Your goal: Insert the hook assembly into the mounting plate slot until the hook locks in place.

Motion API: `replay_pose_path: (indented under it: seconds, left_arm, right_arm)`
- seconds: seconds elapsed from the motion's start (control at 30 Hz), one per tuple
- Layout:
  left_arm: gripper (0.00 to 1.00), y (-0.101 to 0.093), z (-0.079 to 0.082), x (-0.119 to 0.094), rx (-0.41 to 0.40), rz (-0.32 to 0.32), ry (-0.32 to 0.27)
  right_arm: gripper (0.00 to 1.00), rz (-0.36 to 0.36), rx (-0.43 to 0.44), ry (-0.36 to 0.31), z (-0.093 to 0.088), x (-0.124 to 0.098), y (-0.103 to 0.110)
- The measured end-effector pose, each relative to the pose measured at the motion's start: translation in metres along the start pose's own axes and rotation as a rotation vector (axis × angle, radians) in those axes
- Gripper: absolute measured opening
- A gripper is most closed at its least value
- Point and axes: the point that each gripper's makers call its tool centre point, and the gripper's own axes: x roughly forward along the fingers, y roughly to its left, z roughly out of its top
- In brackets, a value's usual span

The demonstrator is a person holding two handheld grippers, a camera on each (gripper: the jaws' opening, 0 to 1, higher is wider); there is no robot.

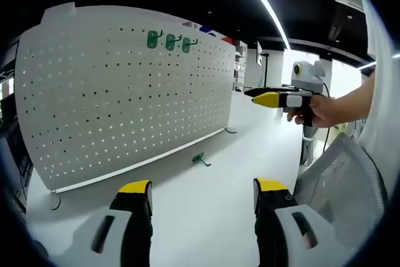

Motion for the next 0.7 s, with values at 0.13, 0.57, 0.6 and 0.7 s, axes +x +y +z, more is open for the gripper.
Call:
replay_pose_path:
  seconds: [0.13,0.57,0.6,0.7]
  left_arm:
    - [0.68,0.000,0.000,-0.001,-0.002,0.001,-0.001]
    - [0.68,0.002,-0.005,-0.003,-0.013,0.009,0.004]
    - [0.68,0.002,-0.005,-0.003,-0.012,0.009,0.005]
    - [0.68,0.003,-0.005,-0.003,-0.014,0.010,0.006]
  right_arm:
    - [0.51,-0.002,0.011,0.016,-0.008,-0.006,0.001]
    - [0.52,-0.004,0.025,0.048,-0.023,-0.017,0.004]
    - [0.52,-0.004,0.026,0.050,-0.024,-0.018,0.004]
    - [0.52,-0.004,0.029,0.056,-0.027,-0.020,0.005]
